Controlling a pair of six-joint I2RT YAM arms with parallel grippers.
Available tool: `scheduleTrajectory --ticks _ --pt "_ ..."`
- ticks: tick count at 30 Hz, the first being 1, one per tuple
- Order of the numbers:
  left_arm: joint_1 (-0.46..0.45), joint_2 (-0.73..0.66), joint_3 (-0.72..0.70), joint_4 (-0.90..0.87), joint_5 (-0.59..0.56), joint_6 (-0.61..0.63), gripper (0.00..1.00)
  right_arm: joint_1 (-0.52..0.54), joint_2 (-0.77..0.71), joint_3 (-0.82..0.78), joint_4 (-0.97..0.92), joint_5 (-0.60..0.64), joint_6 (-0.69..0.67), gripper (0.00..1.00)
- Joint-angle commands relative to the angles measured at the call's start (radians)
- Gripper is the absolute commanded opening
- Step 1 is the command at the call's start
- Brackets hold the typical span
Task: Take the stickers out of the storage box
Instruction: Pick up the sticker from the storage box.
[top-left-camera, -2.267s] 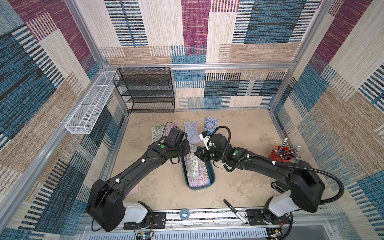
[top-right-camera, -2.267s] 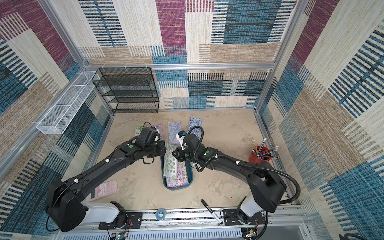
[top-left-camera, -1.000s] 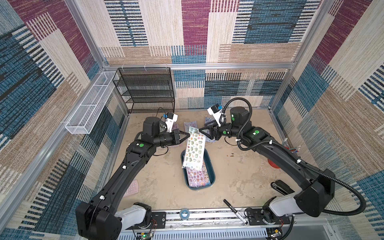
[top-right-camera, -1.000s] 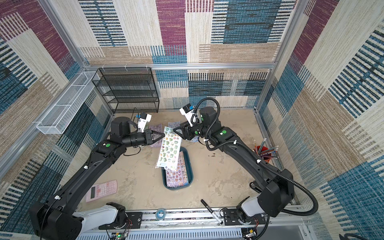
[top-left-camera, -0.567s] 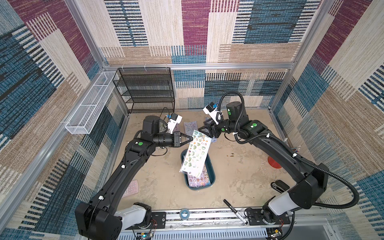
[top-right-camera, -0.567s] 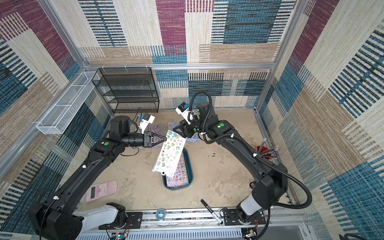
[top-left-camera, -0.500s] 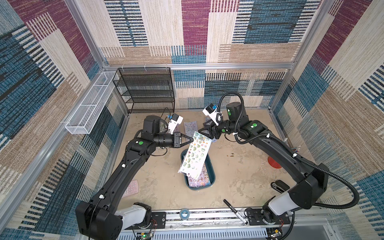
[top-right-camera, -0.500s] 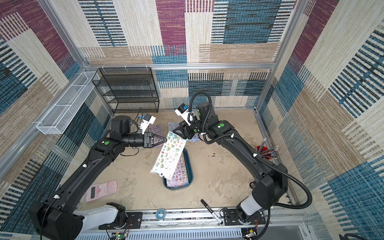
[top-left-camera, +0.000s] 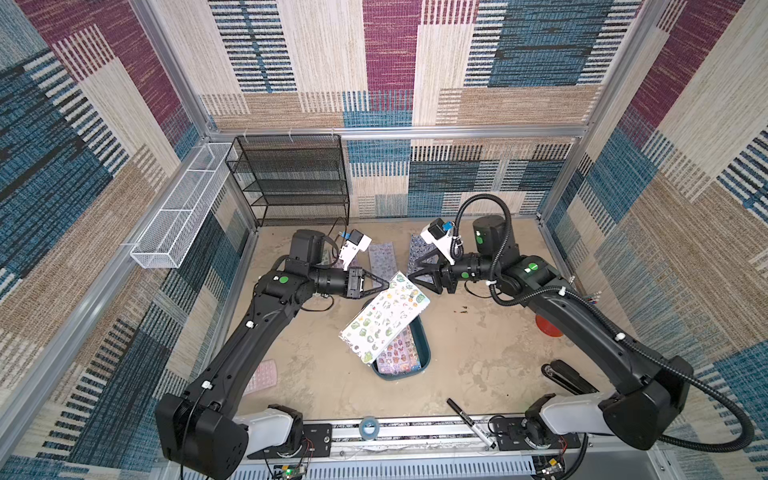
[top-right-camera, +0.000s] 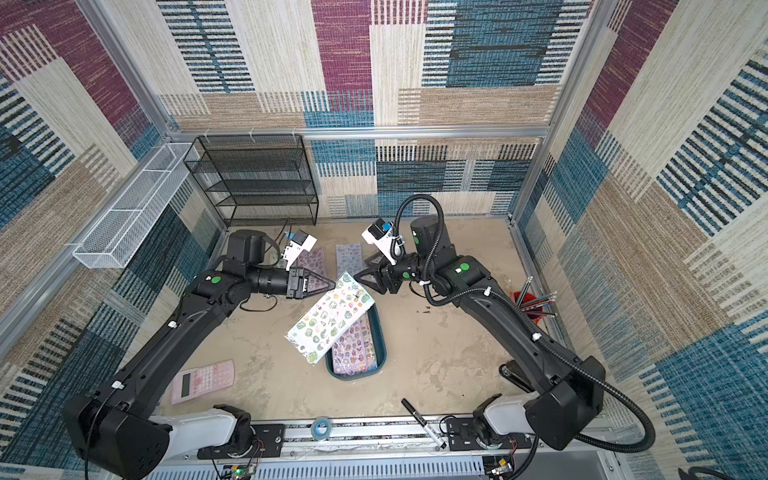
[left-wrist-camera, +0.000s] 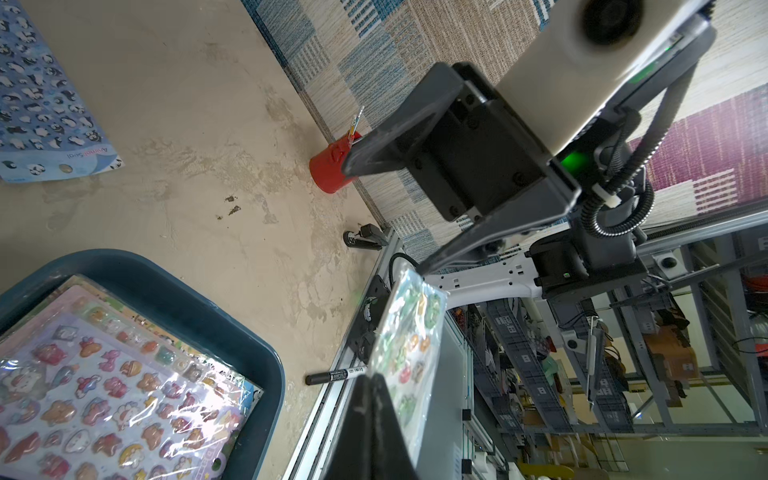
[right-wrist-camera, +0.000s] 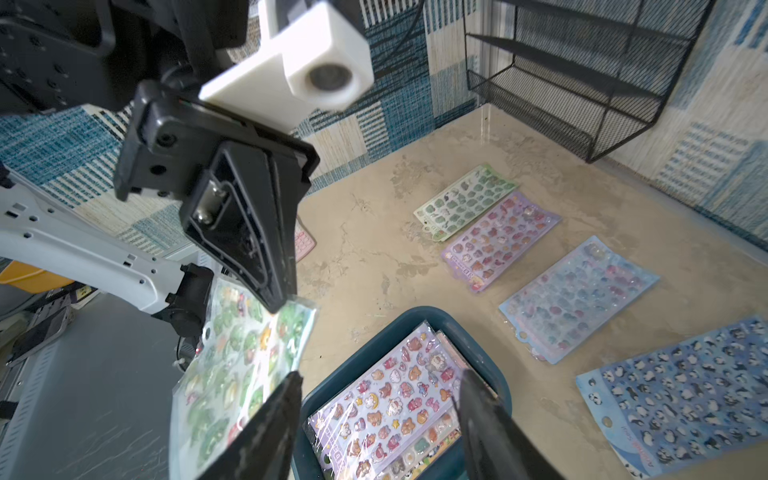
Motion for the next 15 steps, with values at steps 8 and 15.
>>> scheduleTrajectory --ticks 8,15 --pt "0.001 -0.016 0.019 -0.047 0.062 0.069 0.00 -0.011 0.033 0.057 0.012 -0.048 0.049 0.69" --pt "0.001 -0.011 0.044 -0.110 0.060 0.112 0.00 -0.012 0.085 0.003 -0.030 -0.257 0.029 0.63"
